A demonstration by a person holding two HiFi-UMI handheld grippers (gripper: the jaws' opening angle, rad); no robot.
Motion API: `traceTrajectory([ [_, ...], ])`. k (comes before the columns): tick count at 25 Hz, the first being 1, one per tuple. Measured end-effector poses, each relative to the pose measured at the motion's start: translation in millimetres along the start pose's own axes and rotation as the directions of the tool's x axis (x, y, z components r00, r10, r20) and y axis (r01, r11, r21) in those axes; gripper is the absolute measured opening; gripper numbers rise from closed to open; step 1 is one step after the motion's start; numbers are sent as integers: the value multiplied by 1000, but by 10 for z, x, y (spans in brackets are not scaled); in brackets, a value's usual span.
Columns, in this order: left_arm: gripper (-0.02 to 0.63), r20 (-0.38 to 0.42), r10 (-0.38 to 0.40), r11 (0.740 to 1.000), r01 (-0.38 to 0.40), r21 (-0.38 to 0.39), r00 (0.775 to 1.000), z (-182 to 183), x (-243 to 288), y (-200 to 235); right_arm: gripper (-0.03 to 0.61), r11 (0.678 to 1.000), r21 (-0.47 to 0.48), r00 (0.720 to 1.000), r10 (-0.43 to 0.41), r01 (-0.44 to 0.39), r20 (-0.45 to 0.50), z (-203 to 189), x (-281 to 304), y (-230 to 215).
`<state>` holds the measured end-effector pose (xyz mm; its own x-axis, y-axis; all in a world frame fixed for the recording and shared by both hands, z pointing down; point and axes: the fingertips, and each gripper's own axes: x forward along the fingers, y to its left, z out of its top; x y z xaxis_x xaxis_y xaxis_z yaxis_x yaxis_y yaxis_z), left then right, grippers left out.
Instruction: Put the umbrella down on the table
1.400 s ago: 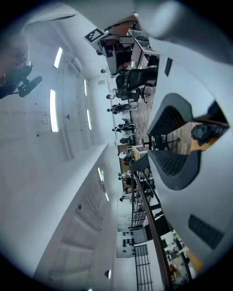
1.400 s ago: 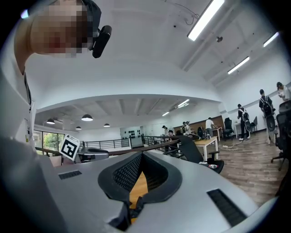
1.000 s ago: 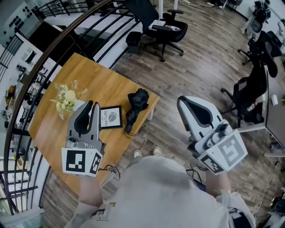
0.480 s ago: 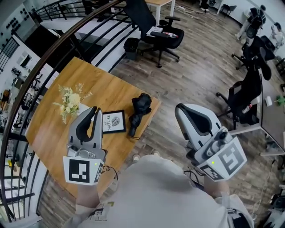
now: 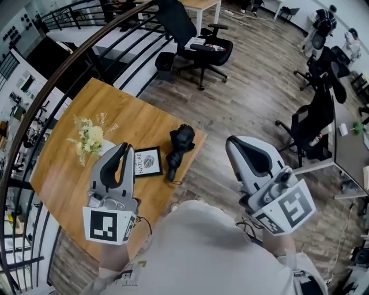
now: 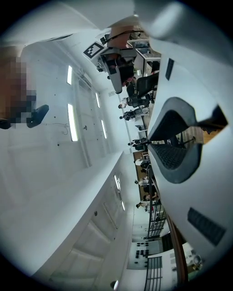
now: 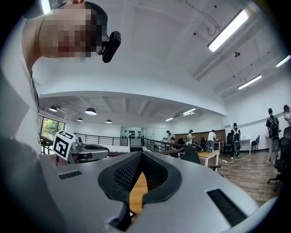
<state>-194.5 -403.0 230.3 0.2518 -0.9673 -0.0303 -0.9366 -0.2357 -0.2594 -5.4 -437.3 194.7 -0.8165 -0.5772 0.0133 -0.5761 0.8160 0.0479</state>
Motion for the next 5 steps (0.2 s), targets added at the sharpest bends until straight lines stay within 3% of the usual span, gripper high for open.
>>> traceTrajectory([
  [5,38,-1,-18,1000,18,-2,1000,-44,23,14,26,1000,-3,1000,-10,10,-12,-66,73,-13],
])
